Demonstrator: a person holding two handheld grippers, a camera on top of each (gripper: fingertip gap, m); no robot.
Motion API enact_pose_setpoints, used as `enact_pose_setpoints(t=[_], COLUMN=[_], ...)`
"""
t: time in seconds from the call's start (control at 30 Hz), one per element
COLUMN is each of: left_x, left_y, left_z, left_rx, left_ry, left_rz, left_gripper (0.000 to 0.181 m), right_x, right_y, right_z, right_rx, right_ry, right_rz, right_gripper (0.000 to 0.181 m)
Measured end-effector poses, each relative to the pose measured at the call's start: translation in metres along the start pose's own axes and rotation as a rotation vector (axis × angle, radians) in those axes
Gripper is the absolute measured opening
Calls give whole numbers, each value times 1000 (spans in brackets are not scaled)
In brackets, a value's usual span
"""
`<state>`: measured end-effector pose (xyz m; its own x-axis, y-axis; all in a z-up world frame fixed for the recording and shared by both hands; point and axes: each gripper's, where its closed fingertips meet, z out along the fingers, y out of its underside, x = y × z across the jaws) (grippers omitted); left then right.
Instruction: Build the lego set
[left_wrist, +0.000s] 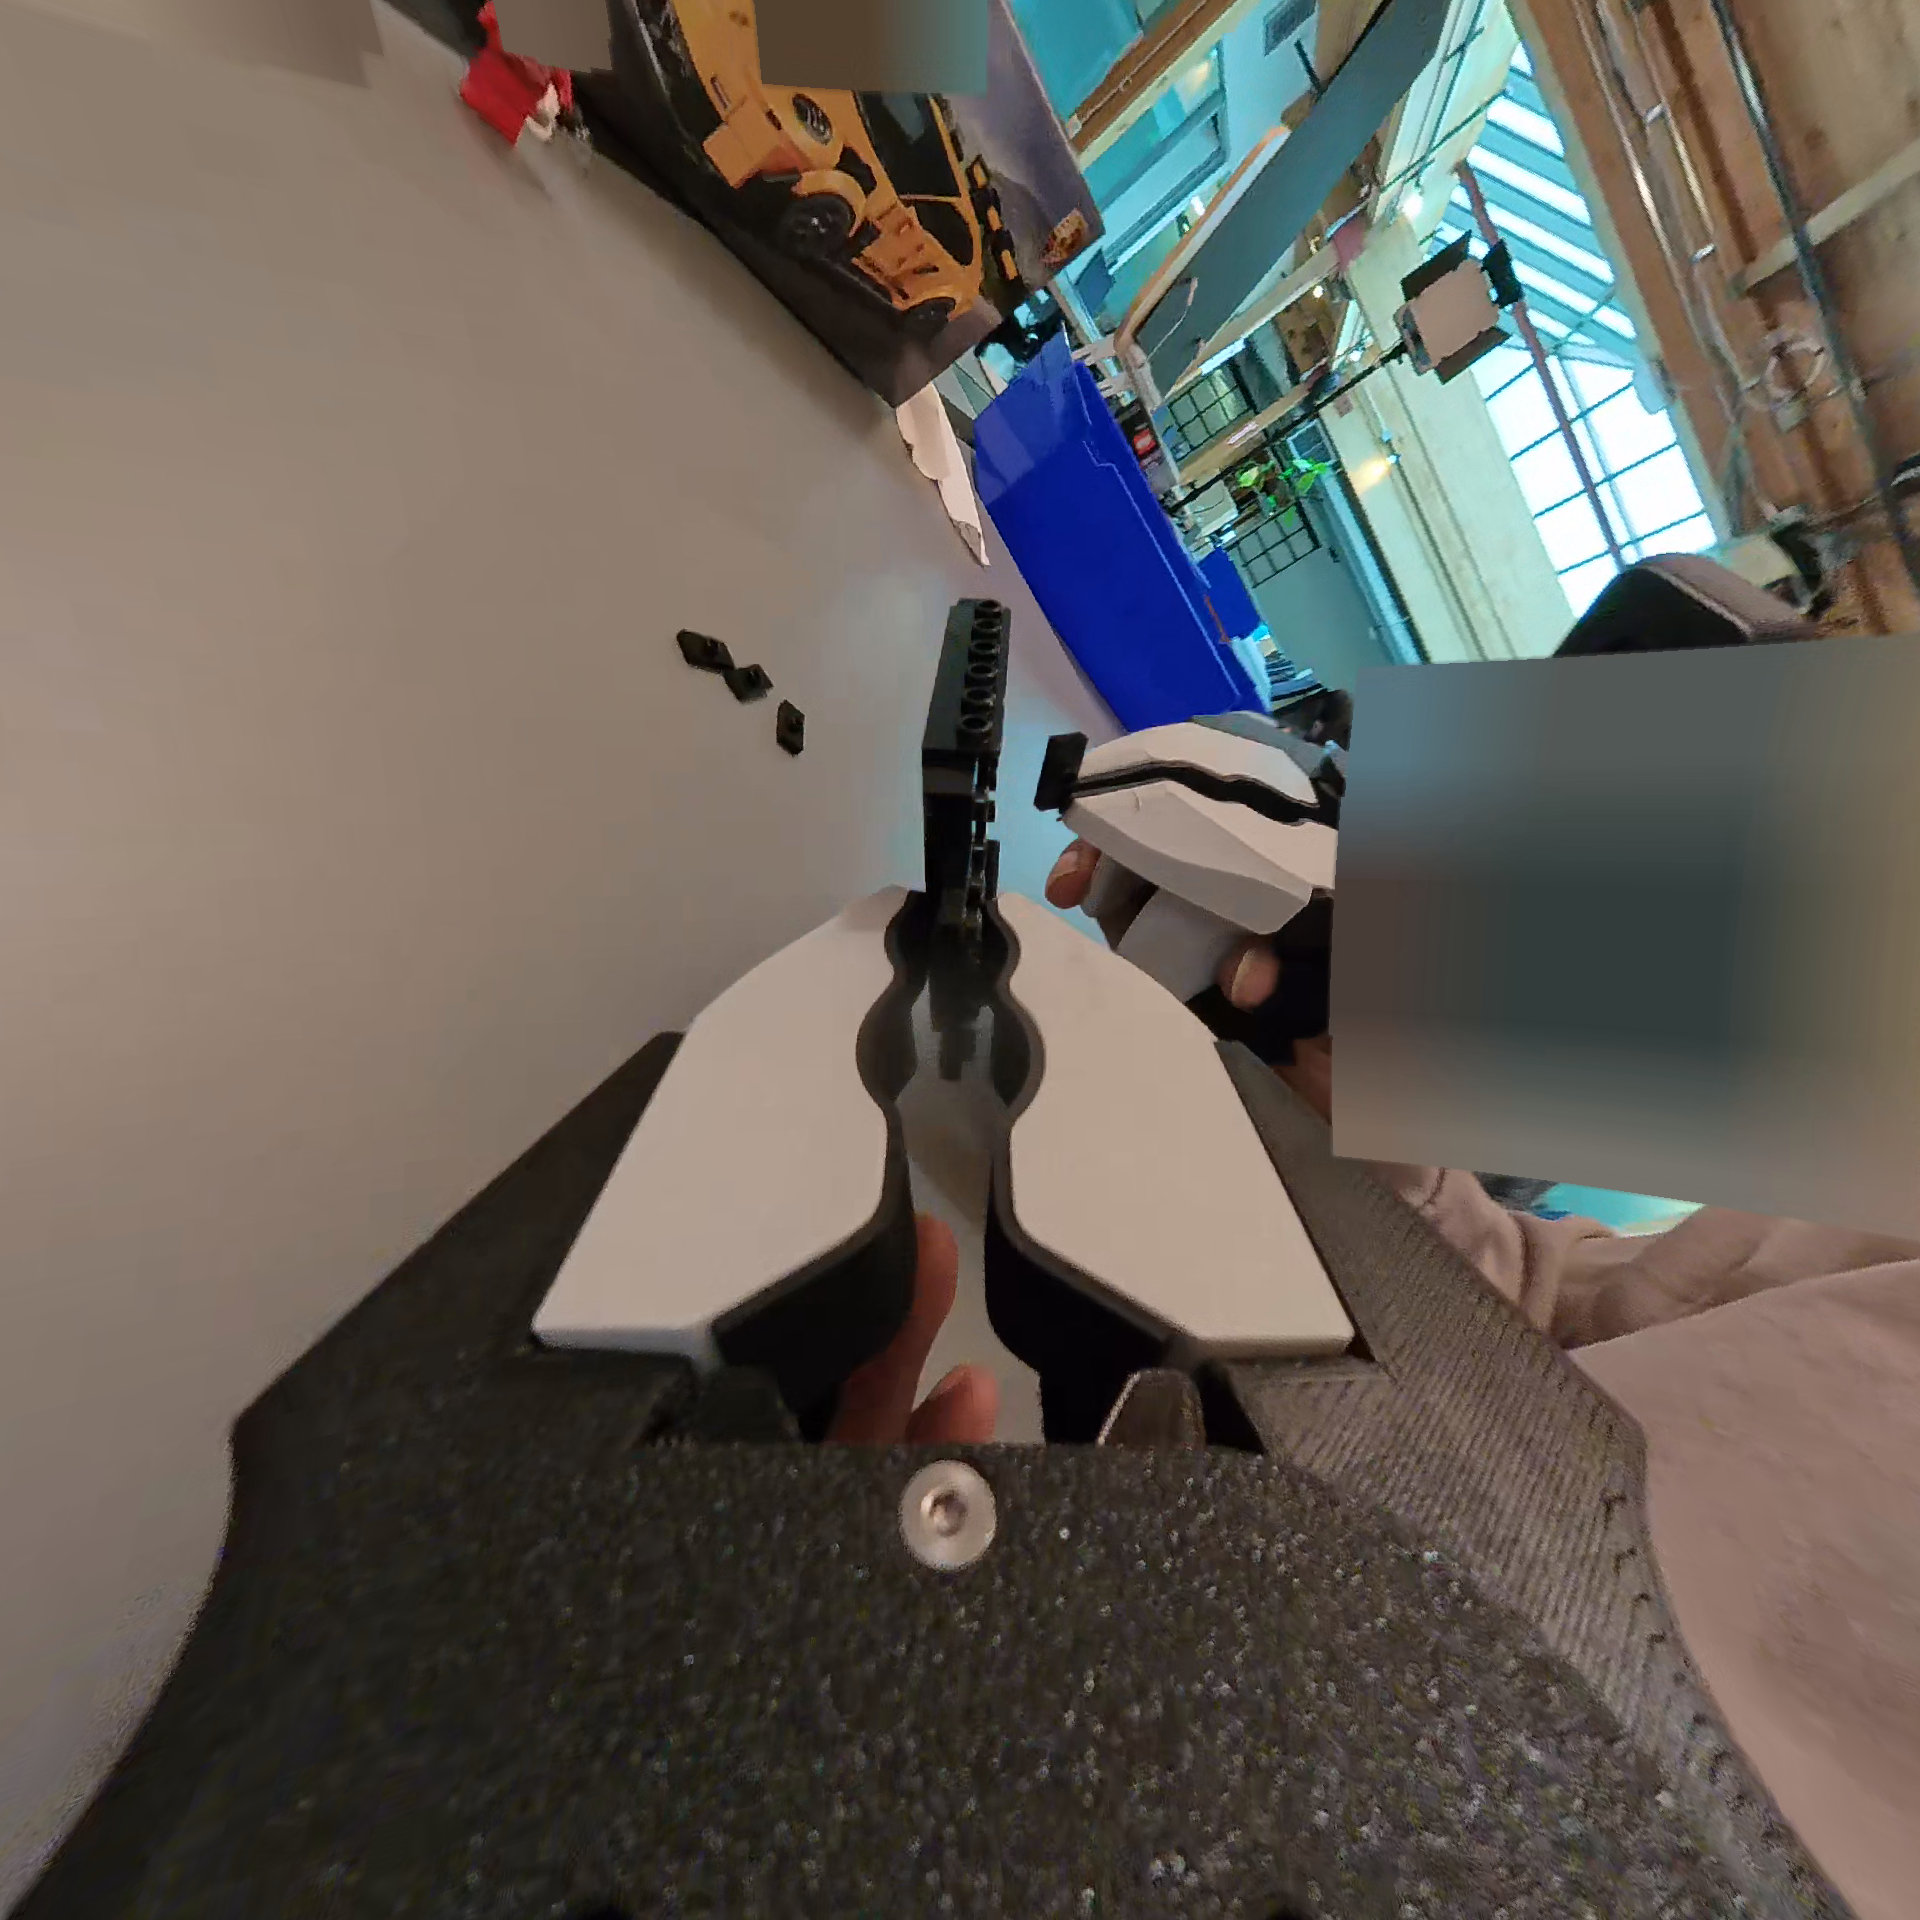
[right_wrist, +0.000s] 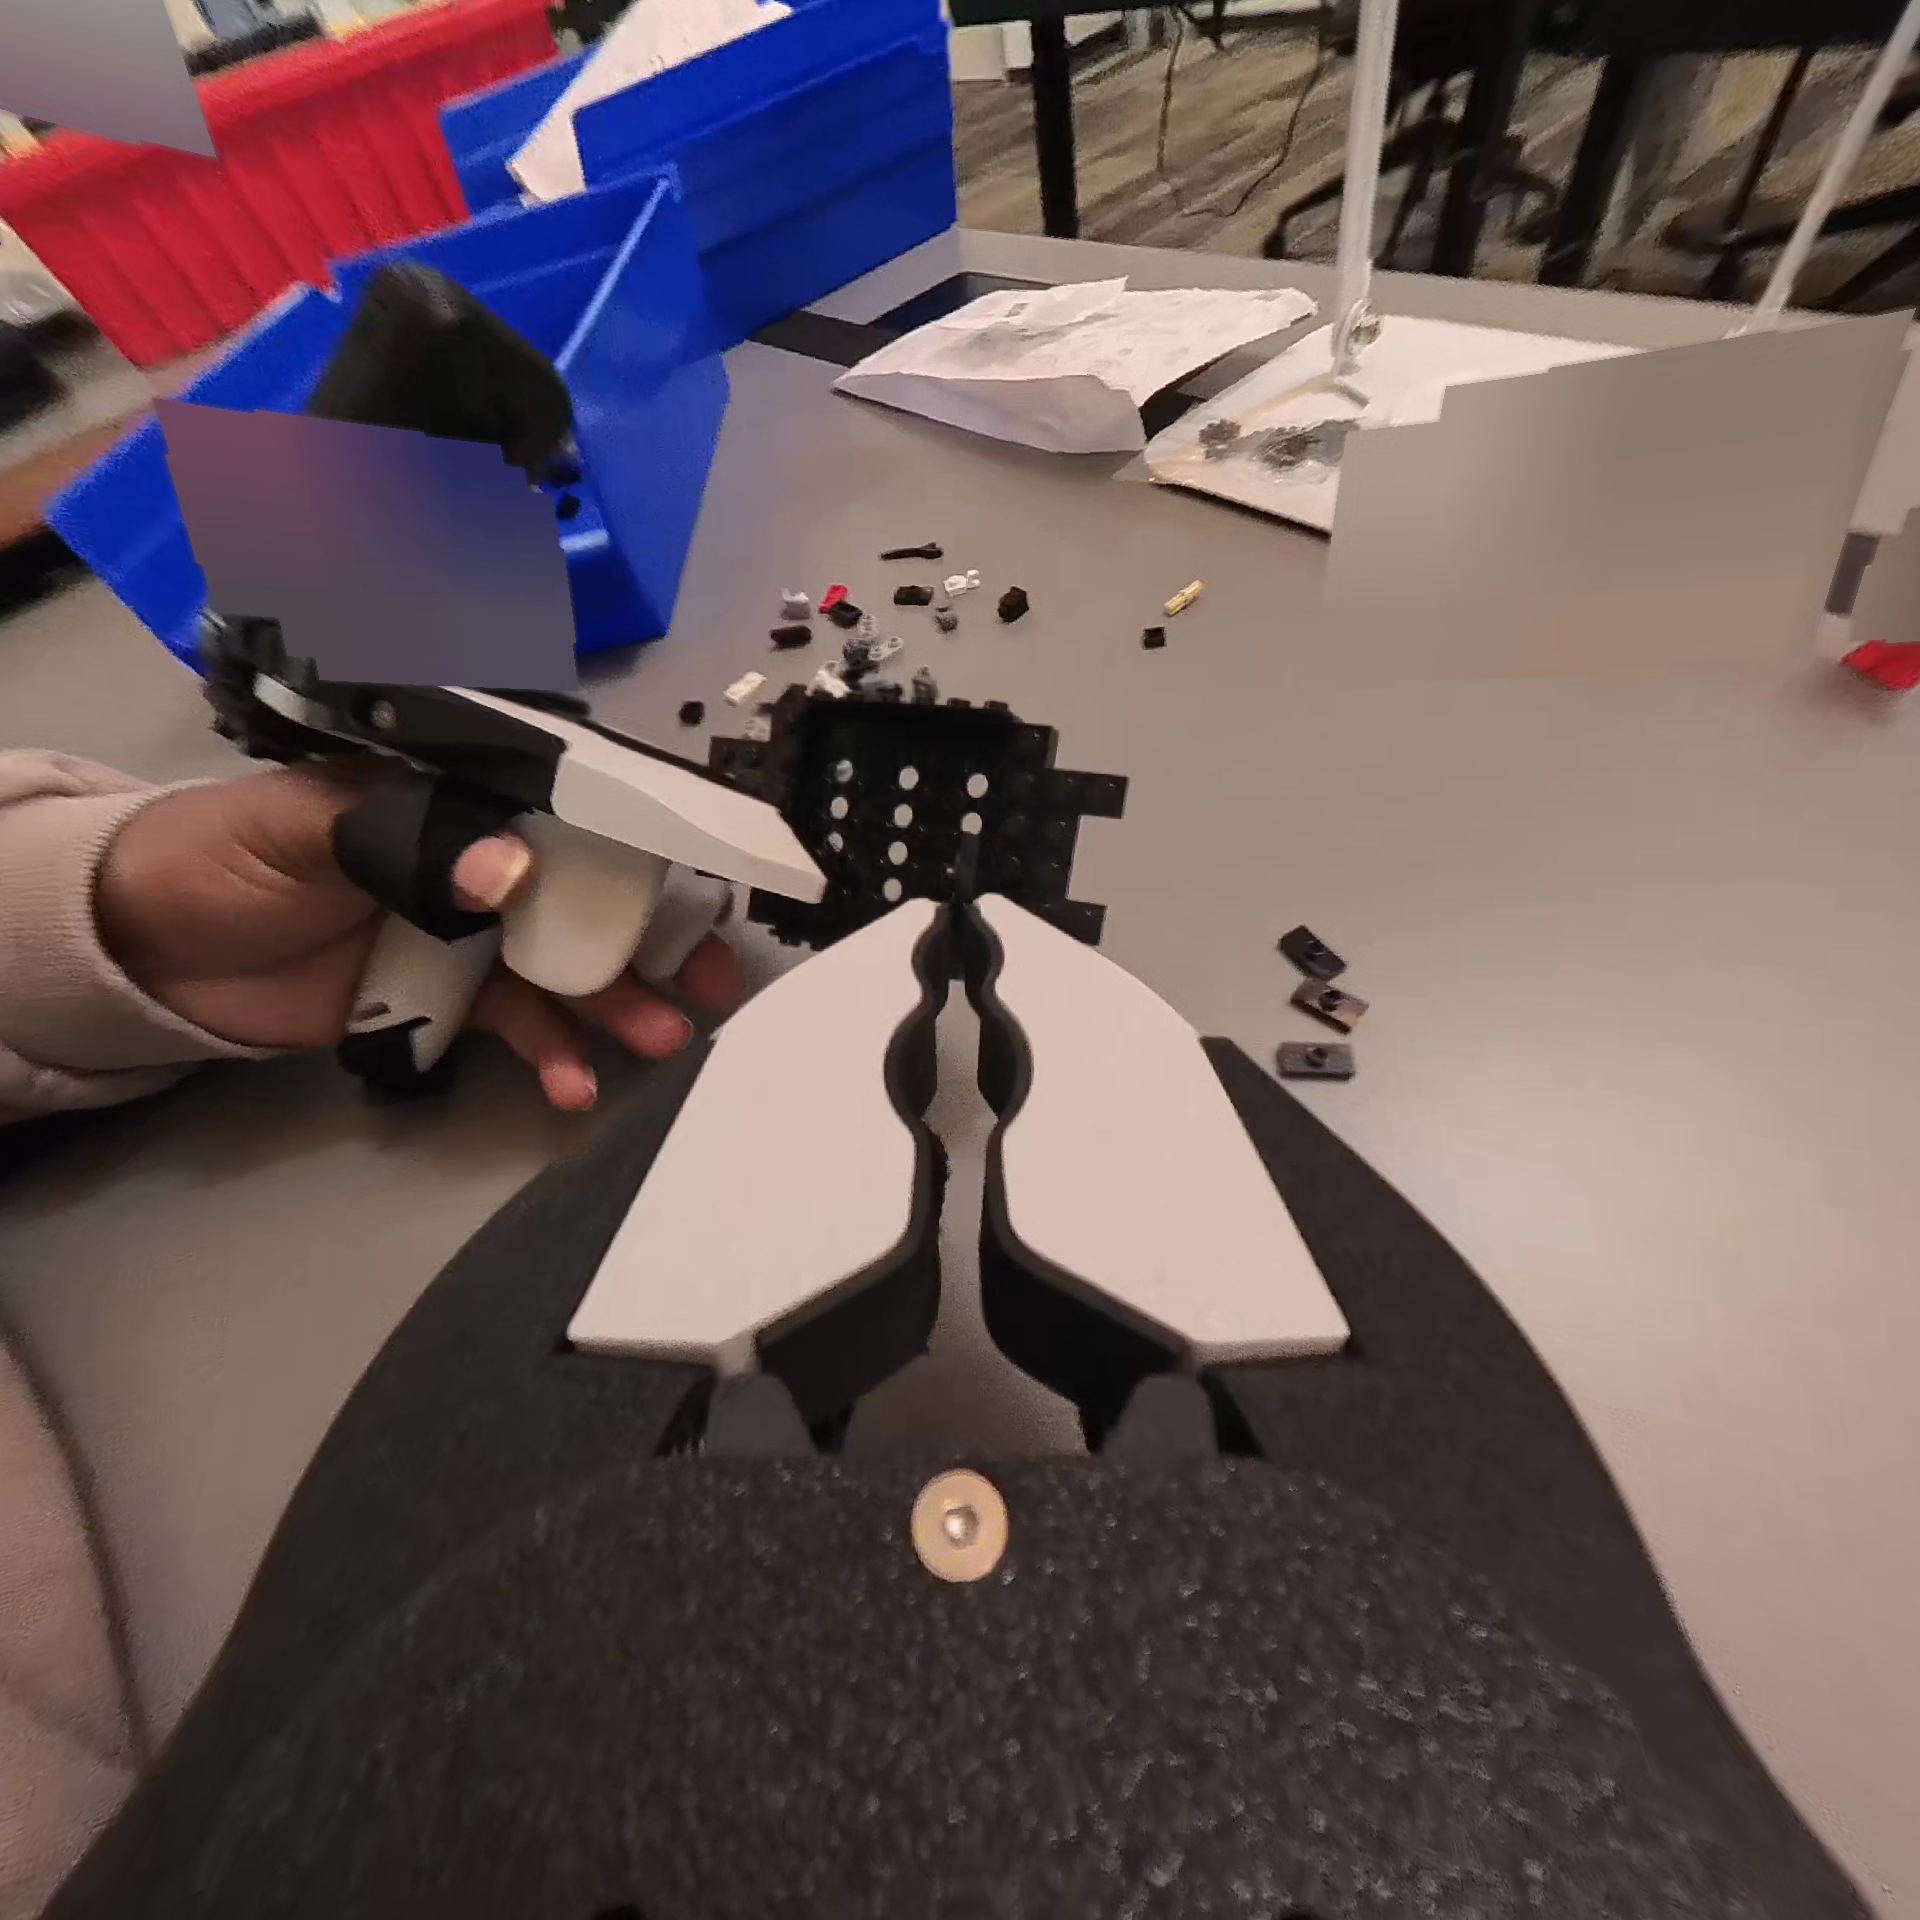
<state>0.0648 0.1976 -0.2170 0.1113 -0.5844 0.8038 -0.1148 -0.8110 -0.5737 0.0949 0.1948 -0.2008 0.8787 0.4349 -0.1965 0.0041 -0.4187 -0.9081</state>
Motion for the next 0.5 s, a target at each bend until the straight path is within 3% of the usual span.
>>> enact_pose_setpoints(t=[0.1, 0.5], left_x=[-1, -7], left_y=[2, 10], left_z=[0, 0], left_rx=[-11, -50], left_ry=[30, 31], left_rz=[-79, -185], left_gripper=[10, 10], right_x=[-6, -2], right_y=[8, 26], right_z=[3, 11], right_rx=[-50, -191], right_ry=[-98, -110], right_rz=[86, 156], right_gripper=[2, 3])
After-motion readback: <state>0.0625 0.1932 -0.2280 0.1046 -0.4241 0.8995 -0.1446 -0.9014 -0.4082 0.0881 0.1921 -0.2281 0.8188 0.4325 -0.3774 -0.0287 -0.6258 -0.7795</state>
